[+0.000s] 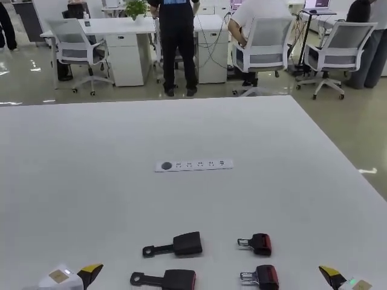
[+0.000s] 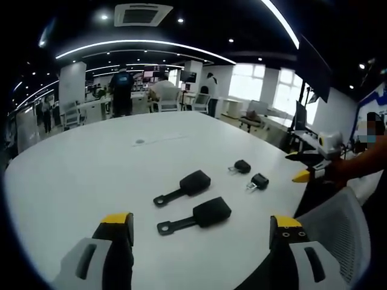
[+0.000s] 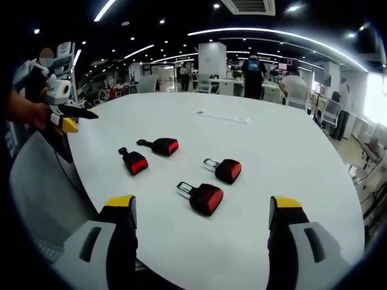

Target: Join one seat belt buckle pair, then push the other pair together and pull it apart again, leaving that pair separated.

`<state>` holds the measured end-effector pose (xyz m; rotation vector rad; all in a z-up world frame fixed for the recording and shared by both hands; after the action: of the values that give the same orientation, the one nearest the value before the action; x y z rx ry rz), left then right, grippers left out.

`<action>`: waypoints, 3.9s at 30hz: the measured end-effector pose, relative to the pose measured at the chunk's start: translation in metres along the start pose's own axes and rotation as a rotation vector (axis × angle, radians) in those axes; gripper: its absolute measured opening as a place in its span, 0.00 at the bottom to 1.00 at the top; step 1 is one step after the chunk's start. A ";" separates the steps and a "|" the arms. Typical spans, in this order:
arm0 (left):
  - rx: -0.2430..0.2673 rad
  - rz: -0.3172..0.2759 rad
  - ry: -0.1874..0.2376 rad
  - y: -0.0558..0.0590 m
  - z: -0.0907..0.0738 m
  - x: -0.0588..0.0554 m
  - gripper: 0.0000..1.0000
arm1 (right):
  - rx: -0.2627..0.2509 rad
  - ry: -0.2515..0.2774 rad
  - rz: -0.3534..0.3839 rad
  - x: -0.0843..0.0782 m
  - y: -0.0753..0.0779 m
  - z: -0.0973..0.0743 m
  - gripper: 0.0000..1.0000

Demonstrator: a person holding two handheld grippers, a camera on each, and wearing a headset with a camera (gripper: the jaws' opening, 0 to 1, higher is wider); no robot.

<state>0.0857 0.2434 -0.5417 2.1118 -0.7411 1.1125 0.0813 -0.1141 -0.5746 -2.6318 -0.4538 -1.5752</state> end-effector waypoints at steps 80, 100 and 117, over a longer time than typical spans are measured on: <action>-0.435 0.295 -0.375 -0.024 0.116 -0.021 0.72 | 0.434 -0.199 -0.237 -0.015 -0.023 0.099 0.72; -0.502 0.360 -0.477 -0.030 0.144 -0.035 0.58 | 0.562 -0.280 -0.364 -0.036 -0.014 0.113 0.66; -0.528 0.431 -0.531 -0.043 0.155 -0.045 0.39 | 0.635 -0.267 -0.479 -0.039 -0.012 0.119 0.53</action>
<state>0.1721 0.1637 -0.6611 1.8226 -1.6002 0.4469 0.1628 -0.0898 -0.6670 -2.3078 -1.4142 -0.9044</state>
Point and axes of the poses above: the centre of the closed fingertips' face, and the gripper's own axes: z roughly forward along the fingers, y roughly to its right, x roughly out of its top, the point moved 4 cm from there along -z, roughly backward along the fingers, and after that the axes turned 15 degrees about -x, right-handed, at the moved point
